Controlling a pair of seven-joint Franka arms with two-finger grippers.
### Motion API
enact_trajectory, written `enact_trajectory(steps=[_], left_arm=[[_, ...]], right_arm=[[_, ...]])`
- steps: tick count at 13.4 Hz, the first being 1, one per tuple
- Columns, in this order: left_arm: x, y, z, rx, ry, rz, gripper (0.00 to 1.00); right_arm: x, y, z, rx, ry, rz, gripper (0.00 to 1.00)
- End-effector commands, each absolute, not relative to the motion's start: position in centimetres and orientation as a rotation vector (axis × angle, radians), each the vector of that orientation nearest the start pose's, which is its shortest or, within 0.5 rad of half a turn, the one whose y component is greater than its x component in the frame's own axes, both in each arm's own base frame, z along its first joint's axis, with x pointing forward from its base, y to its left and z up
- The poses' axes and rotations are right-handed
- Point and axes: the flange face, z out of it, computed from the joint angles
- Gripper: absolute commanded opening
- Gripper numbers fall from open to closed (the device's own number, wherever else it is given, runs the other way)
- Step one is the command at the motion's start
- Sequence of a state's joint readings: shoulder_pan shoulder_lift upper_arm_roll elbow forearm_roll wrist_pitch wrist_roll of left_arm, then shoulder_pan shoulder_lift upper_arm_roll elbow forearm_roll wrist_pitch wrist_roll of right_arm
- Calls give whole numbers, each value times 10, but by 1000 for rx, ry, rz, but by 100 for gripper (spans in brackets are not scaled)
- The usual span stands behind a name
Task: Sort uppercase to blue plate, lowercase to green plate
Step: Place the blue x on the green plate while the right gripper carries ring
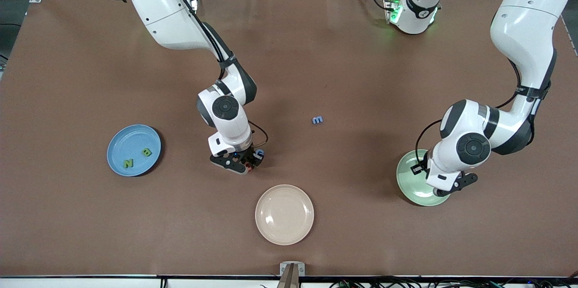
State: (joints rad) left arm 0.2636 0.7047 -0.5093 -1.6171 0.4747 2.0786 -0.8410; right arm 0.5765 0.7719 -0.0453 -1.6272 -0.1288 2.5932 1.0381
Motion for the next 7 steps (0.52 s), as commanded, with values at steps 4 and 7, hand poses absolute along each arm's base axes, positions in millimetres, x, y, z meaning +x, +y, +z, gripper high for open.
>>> enact_trajectory(steps=[4, 7], left_arm=[[643, -108, 251, -2943, -577, 137, 100], [610, -169, 262, -2940, -648, 149, 100]], right_arm=[[639, 324, 236, -3142, 504, -283, 9], [649, 289, 265, -3205, 403, -209, 9]])
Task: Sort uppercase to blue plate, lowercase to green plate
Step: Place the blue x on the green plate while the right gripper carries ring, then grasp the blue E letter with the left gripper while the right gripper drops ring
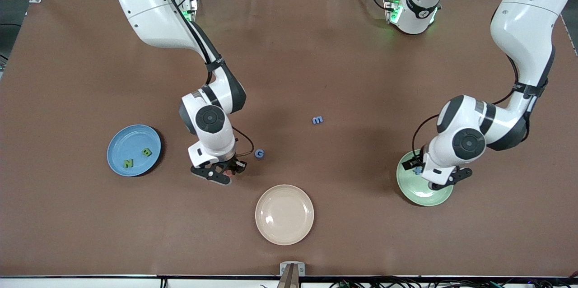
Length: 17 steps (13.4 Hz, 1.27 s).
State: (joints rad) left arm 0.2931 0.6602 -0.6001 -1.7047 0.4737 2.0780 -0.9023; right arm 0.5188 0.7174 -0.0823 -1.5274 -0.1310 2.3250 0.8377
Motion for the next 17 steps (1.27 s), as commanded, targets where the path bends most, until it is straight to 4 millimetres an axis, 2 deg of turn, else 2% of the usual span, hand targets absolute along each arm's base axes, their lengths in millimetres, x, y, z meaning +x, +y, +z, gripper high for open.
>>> enact_trajectory(steps=[1, 3, 5, 6, 7, 9, 10, 12, 14, 17], left_arm=[[599, -190, 262, -2943, -665, 162, 99], [576, -235, 261, -2953, -638, 174, 99], [549, -295, 260, -2986, -488, 161, 97], [534, -325, 258, -3005, -421, 144, 95], [526, -342, 254, -3034, -405, 134, 93], [510, -371, 245, -3077, -333, 110, 92], [506, -380, 237, -3084, -262, 68, 91], [490, -402, 218, -3126, -233, 47, 90], [479, -412, 204, -3138, -283, 31, 90], [469, -424, 196, -3137, -386, 30, 88]], right_arm=[[650, 276, 273, -3227, 379, -173, 9], [648, 252, 287, -3255, 338, -116, 8], [646, 216, 299, -3272, 272, -75, 8], [642, 199, 299, -3281, 226, -44, 8], [640, 181, 298, -3286, 186, -22, 8], [637, 141, 293, -3291, 96, 32, 7], [633, 125, 290, -3292, 52, 59, 7], [625, 89, 281, -3275, -32, 121, 7], [621, 49, 269, -3231, -121, 173, 7], [615, -21, 253, -3170, -303, 215, 7]])
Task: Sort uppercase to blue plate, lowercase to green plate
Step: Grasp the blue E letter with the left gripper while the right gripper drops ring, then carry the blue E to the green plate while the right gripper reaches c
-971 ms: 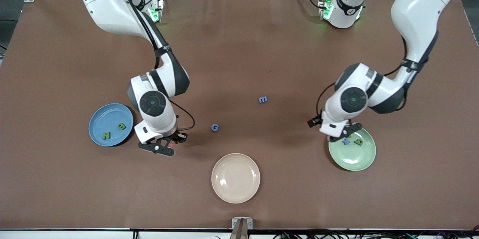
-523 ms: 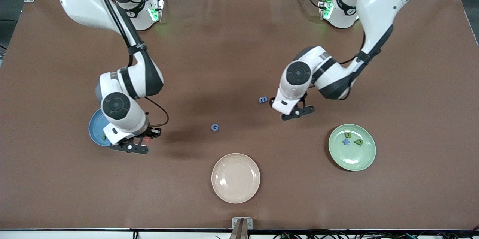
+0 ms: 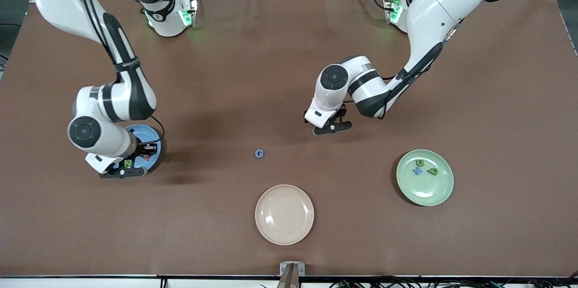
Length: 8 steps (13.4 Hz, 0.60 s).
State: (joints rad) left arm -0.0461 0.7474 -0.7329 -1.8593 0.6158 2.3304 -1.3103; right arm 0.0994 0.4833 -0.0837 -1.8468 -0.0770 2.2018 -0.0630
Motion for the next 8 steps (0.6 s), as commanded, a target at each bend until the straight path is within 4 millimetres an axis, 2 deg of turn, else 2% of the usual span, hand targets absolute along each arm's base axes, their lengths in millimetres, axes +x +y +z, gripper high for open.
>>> enact_trajectory(steps=[1, 3, 4, 5, 6, 7, 8], left_arm=[[468, -424, 191, -3131, -402, 30, 88], [468, -423, 184, -3118, -422, 16, 88], [467, -423, 181, -3115, -416, 13, 87], [467, -423, 177, -3116, -415, 20, 86], [467, -424, 176, -3117, -417, 24, 85], [466, -424, 176, -3116, -418, 25, 82], [466, -424, 176, -3115, -425, 25, 80]], right_arm=[[611, -34, 247, -3150, -358, 223, 7], [604, -58, 237, -3131, -403, 255, 13], [601, -59, 225, -3125, -399, 288, 20], [598, -59, 215, -3120, -399, 314, 38], [598, -58, 213, -3118, -401, 322, 63], [599, -56, 214, -3118, -406, 319, 82], [602, -51, 219, -3119, -413, 302, 88]])
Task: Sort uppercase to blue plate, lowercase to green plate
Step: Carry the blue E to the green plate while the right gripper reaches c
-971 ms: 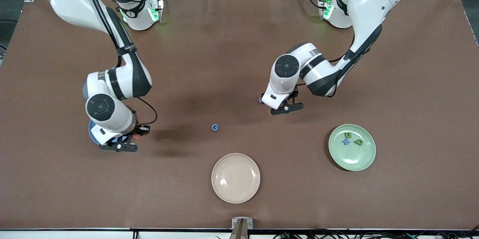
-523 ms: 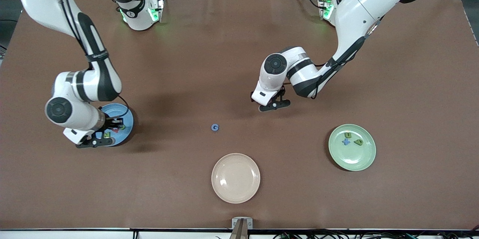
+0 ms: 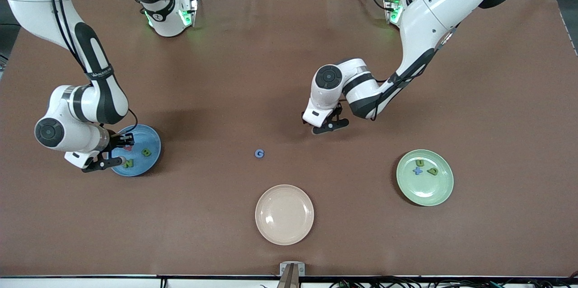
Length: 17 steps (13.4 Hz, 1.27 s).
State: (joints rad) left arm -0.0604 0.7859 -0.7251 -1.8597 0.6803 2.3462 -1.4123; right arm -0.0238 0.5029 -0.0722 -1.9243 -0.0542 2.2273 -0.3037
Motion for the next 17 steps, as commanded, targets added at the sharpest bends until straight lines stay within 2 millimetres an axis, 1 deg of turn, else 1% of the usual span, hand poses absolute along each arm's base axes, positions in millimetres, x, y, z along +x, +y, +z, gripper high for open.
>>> enact_trajectory(steps=[1, 2, 3, 4, 5, 6, 7, 8, 9, 10, 11, 12, 13, 14, 15, 17], left_arm=[[463, -426, 173, -3113, -428, 35, 76], [462, -426, 172, -3113, -425, 37, 72], [463, -425, 171, -3110, -427, 35, 69], [465, -423, 168, -3105, -431, 34, 68], [466, -422, 166, -3100, -433, 29, 64], [468, -422, 166, -3099, -436, 25, 57], [468, -421, 166, -3098, -438, 24, 48], [469, -421, 167, -3098, -438, 22, 34], [469, -420, 167, -3097, -439, 21, 17], [469, -421, 169, -3098, -439, 17, 3], [470, -421, 171, -3100, -438, 11, 0], [476, -415, 174, -3099, -451, 0, 0], [483, -409, 181, -3099, -454, -25, 0], [491, -403, 185, -3098, -470, -39, 0], [508, -392, 191, -3102, -491, -75, 0], [539, -367, 202, -3104, -474, -145, 0]], right_arm=[[605, -46, 224, -3115, -421, 285, 96], [608, -37, 234, -3105, -423, 251, 100], [613, -26, 244, -3098, -429, 218, 100], [616, -9, 252, -3073, -421, 185, 100], [617, 11, 259, -3035, -354, 152, 100], [618, 31, 266, -3013, -306, 130, 100], [621, 54, 271, -3011, -252, 118, 100], [621, 80, 276, -3017, -182, 113, 100], [620, 117, 282, -3026, -76, 107, 100], [616, 154, 288, -3032, 28, 102, 100], [610, 192, 291, -3032, 148, 91, 100], [604, 223, 294, -3022, 236, 64, 100], [596, 249, 295, -3008, 305, 38, 100], [589, 271, 296, -2993, 380, 24, 100], [581, 294, 295, -2974, 441, 5, 100], [565, 335, 277, -2945, 515, -22, 100]])
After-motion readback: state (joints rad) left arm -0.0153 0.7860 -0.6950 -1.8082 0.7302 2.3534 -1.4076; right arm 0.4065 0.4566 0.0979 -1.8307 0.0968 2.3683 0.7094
